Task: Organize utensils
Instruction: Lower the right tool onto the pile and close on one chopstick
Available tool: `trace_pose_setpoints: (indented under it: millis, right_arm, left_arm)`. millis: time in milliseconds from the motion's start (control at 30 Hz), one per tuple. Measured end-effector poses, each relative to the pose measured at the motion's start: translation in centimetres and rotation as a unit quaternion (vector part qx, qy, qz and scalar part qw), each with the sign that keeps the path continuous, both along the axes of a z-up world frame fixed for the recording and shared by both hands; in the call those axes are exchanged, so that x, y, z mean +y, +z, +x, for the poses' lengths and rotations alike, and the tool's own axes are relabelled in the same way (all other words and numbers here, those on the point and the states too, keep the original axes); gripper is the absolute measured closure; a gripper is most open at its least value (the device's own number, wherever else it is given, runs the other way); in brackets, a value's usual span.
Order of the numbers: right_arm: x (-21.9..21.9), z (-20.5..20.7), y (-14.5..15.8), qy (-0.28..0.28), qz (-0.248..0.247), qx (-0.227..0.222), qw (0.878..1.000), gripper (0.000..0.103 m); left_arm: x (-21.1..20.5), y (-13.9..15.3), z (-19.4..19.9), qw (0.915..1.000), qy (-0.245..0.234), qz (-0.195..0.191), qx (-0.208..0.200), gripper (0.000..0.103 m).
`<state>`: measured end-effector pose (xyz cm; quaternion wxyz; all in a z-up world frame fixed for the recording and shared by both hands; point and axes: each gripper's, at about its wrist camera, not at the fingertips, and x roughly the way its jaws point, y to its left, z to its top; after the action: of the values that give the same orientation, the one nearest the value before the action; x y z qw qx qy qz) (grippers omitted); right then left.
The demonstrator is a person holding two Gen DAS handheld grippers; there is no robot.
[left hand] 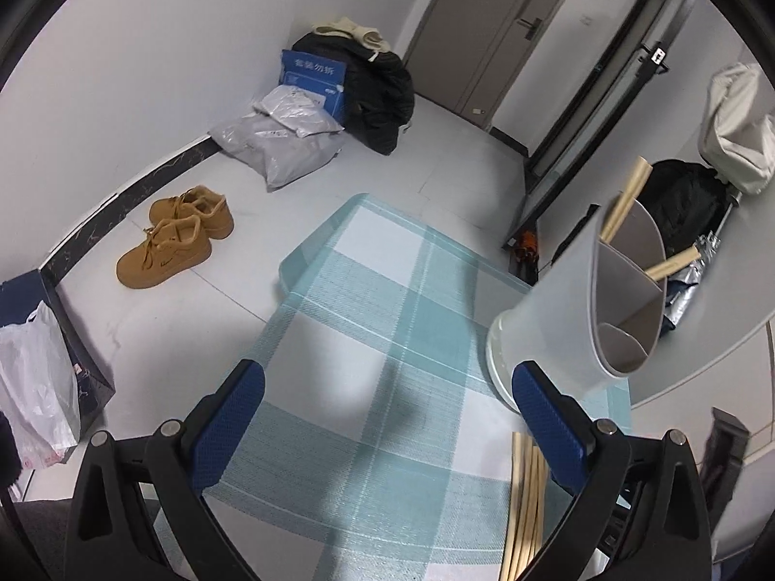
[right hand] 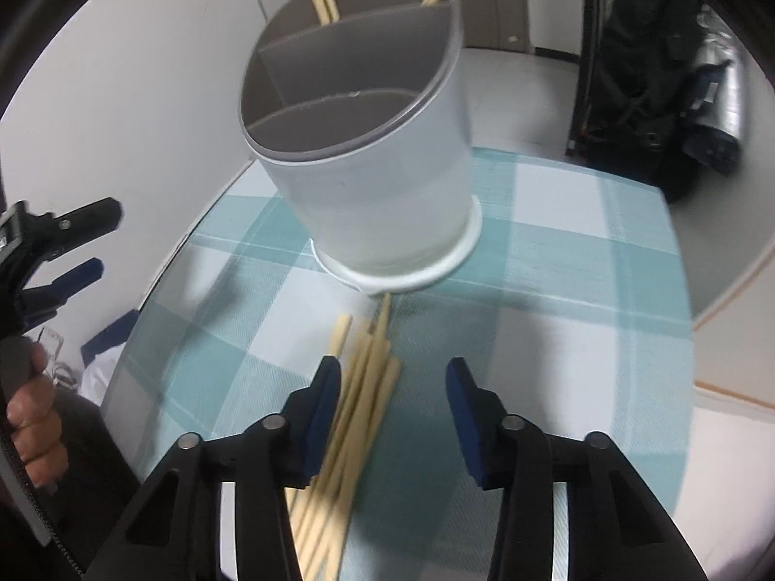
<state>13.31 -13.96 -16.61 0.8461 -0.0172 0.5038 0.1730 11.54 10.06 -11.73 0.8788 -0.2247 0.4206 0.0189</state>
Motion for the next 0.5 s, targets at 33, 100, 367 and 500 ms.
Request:
trace_pose_setpoints:
  millis: [33, 100, 367, 500]
  right_arm:
    - [0.3, 0.4, -0.4, 0.000, -0.002, 0.008, 1.000, 0.069]
    - [0.8, 1.1, -1.1, 0.004, 0.003, 0.023, 1.000, 0.078]
    - [2.3, 2.6, -1.8, 0.035, -0.028, 0.031, 0.999, 0.082]
    - [2.6, 2.7, -2.0, 0.028, -0.029, 0.043, 0.998, 0.080]
  left_arm:
    - [0.2, -0.1, 0.0, 1.0000, 0.003, -0.002, 0.002, 0.003]
    - [0.4, -0.2, 0.0, 0.9999, 0.009, -0.008, 0.007, 0.003]
    - [0.6, -0.4, 0.3, 0.9996, 0.009, -0.023, 0.017, 0.003]
    - [0.6, -0.2, 0.3, 0.9997, 0.007, -0.020, 0.015, 0.003]
